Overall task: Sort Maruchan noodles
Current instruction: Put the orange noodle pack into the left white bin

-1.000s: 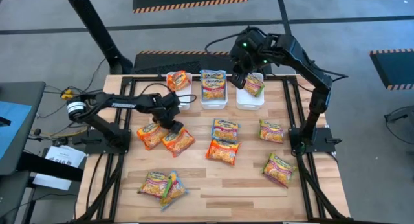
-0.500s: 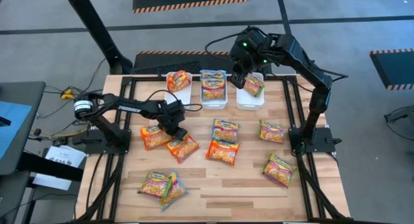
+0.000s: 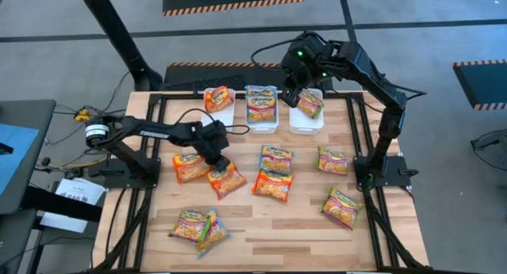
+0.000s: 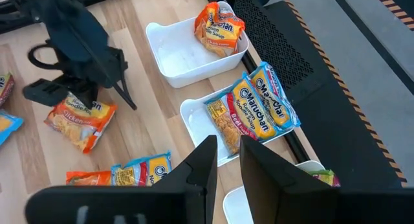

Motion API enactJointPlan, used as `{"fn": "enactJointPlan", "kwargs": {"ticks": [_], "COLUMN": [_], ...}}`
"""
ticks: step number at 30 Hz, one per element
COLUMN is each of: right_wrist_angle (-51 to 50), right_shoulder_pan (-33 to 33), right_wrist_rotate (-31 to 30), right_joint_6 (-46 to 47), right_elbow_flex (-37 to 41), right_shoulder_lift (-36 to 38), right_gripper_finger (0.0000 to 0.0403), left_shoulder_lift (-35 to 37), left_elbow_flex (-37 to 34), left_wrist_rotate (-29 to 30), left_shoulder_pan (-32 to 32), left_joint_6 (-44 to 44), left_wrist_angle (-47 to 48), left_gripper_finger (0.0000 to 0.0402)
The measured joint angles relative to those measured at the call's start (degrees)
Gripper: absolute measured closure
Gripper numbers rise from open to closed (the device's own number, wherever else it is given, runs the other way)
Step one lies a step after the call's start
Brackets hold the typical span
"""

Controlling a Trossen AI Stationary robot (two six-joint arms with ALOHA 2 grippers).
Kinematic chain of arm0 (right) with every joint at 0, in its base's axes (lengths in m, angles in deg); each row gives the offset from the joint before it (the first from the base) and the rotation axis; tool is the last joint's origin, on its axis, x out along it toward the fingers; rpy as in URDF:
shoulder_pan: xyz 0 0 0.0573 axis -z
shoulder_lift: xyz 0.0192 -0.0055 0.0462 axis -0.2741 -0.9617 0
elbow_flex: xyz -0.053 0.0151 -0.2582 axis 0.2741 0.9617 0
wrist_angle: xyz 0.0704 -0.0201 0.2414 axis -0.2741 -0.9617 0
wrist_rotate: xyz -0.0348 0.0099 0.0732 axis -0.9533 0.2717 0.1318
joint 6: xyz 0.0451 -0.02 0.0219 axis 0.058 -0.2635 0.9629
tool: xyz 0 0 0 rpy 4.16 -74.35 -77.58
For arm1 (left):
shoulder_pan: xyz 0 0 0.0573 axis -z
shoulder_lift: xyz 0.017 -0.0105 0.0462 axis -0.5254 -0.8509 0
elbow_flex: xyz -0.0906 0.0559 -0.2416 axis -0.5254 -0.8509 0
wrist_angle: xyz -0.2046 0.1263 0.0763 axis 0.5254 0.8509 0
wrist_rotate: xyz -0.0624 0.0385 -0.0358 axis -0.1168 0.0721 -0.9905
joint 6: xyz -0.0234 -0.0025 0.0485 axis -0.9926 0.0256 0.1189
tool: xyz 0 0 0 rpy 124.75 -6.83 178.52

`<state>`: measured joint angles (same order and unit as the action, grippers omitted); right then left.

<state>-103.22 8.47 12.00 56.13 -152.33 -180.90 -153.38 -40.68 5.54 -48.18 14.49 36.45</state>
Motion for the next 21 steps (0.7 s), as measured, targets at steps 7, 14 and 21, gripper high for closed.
{"fn": "enactJointPlan", "kwargs": {"ticks": [7, 14, 21], "right_wrist_angle": [0.1, 1.9, 3.1], "right_shoulder_pan": [0.0, 0.0, 0.1], "right_wrist_rotate": [-0.1, -0.1, -2.2], "right_joint_6": [0.0, 0.0, 0.4], "right_elbow_flex": [0.0, 0.0, 0.0], "right_shoulder_lift": [0.0, 0.0, 0.0], "right_gripper_finger": [0.0310, 0.0310, 0.0310], "left_shoulder_lift": [7.9, 13.3, 19.5], "left_elbow_flex": [0.0, 0.0, 0.0], "left_wrist_rotate": [3.2, 5.7, 5.9], "left_shoulder_pan": [-0.4, -2.8, -6.6], "left_joint_6": [0.5, 3.0, 6.0], "left_wrist_angle": [0.1, 0.1, 0.1], "left_gripper_finger": [0.0401, 0.0401, 0.0401]}}
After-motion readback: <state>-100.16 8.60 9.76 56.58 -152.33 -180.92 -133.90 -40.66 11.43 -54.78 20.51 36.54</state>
